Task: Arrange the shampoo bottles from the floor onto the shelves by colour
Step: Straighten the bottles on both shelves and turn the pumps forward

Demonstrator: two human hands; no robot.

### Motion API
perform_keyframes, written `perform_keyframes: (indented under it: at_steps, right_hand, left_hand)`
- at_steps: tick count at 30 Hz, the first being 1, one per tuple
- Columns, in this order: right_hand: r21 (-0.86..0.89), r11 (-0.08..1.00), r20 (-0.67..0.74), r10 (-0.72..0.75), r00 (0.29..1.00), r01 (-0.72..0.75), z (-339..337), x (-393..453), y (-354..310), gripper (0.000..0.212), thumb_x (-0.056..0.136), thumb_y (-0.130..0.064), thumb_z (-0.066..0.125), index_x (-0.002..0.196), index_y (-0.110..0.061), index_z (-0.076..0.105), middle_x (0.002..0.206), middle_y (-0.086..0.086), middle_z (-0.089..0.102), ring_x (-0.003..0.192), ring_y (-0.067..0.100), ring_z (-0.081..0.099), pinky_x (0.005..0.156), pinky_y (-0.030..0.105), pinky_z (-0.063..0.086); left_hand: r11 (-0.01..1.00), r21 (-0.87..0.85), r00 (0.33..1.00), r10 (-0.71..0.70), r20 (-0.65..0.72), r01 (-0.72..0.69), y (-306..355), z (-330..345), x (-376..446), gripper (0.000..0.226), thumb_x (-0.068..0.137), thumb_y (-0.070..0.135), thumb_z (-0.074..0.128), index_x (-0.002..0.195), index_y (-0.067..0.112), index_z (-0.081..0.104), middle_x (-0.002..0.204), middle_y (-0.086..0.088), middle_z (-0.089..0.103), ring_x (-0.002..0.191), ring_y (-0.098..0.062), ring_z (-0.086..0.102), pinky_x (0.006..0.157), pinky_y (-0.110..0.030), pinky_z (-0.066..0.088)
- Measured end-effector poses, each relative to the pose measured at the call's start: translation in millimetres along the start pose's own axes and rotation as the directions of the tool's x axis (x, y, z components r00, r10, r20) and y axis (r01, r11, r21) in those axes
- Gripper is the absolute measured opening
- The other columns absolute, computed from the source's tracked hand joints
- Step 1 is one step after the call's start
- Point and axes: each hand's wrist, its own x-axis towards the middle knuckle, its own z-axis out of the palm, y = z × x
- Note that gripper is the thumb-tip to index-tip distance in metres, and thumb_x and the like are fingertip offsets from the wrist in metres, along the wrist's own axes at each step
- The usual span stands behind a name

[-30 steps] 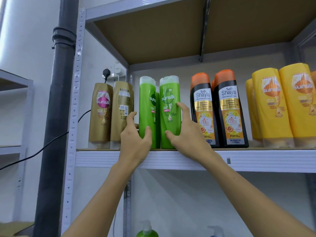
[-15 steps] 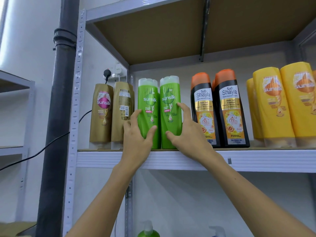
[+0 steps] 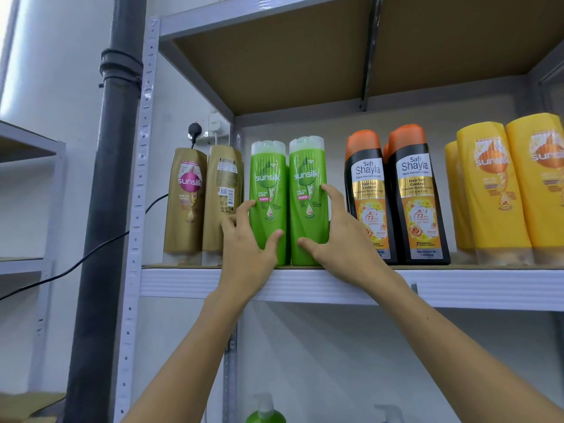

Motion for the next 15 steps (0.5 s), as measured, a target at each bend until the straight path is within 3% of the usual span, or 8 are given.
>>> perform_keyframes:
  at_steps: [5, 9, 15]
  right_hand:
    - [-0.008, 1.0, 0.027, 0.004, 1.0, -0.004, -3.2, -2.7, -1.2, 0.096, 0.088, -0.03, 0.075, 0.157, -0.036, 0.008, 0.073, -0.006, 0.051, 0.065, 0.007, 0.053, 0.058, 0.024, 0.038]
    - [-0.009, 1.0, 0.051, 0.031, 0.998, -0.03, -3.2, -2.7, -2.9, 0.097, 0.089, -0.033, 0.074, 0.158, -0.037, 0.006, 0.078, -0.006, 0.053, 0.07, 0.005, 0.052, 0.067, 0.029, 0.039]
    - [-0.064, 0.998, 0.026, 0.028, 0.999, -0.026, -2.7, -2.8, -5.1, 0.098, 0.088, -0.033, 0.074, 0.16, -0.031, 0.007, 0.067, -0.007, 0.049, 0.063, 0.008, 0.052, 0.062, 0.03, 0.041]
  left_hand:
    - [1.0, -0.006, 1.0, -0.006, -0.003, 0.006, -0.7, 0.4, -1.5, 0.063, 0.088, 0.025, 0.073, 0.142, 0.019, 0.041, 0.128, -0.008, 0.045, 0.112, -0.016, 0.046, 0.097, -0.024, 0.034]
    - [1.0, -0.009, 1.0, -0.01, -0.018, 0.009, -4.3, 2.5, -0.1, 0.061, 0.088, 0.025, 0.074, 0.139, 0.018, 0.042, 0.128, -0.007, 0.054, 0.117, -0.021, 0.053, 0.099, -0.032, 0.043]
    - [0.998, 0.043, 0.998, 0.056, -0.027, -0.055, -2.8, 1.6, -3.8, 0.063, 0.09, 0.028, 0.07, 0.146, 0.026, 0.041, 0.123, -0.005, 0.057, 0.11, -0.017, 0.053, 0.096, -0.03, 0.043]
